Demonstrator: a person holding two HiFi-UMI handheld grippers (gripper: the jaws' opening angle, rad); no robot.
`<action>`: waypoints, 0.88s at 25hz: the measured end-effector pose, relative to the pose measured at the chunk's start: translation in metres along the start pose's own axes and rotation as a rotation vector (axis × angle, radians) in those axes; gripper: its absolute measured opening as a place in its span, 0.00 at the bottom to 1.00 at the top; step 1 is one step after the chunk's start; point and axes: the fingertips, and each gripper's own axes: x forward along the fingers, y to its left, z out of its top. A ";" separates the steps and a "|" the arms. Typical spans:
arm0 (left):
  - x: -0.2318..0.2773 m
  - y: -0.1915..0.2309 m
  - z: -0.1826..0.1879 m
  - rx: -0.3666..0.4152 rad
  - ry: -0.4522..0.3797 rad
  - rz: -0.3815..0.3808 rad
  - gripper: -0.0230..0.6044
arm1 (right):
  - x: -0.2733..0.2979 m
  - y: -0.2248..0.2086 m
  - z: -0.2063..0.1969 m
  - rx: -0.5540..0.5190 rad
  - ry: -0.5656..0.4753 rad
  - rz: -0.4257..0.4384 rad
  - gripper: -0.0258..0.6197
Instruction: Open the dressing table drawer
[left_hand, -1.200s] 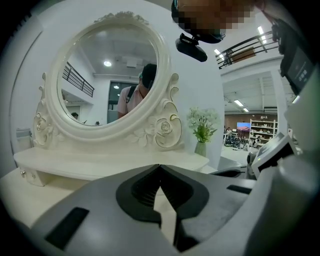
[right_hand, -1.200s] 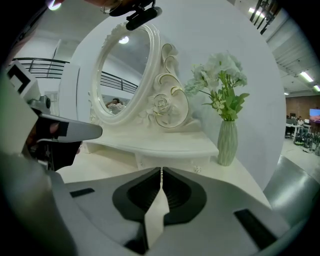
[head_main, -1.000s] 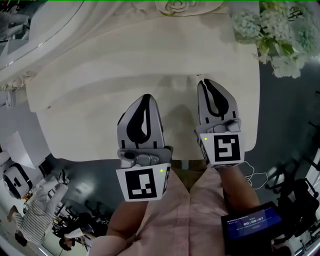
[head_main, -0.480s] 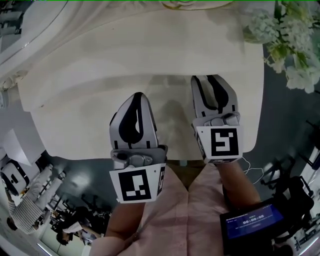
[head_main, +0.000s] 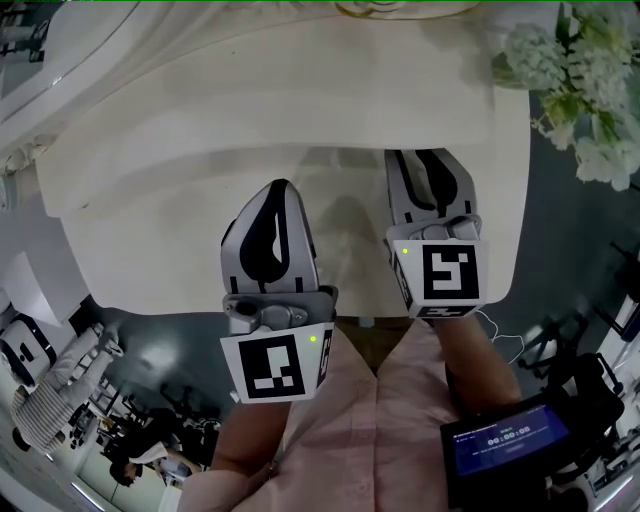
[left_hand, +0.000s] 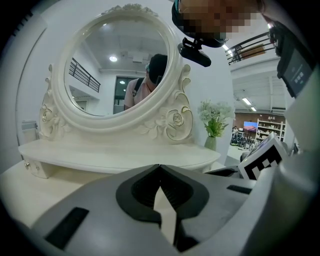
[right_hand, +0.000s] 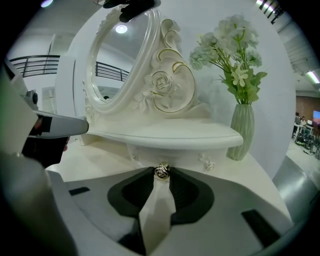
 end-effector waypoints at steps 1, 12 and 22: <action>0.000 0.000 0.000 0.000 0.000 0.001 0.07 | 0.000 0.000 0.000 -0.001 0.000 0.001 0.20; -0.007 -0.002 -0.001 0.007 -0.002 -0.006 0.07 | -0.008 0.002 -0.006 0.009 -0.002 -0.005 0.20; -0.017 -0.007 0.000 0.017 -0.011 -0.022 0.07 | -0.020 0.008 -0.012 0.015 0.000 -0.007 0.20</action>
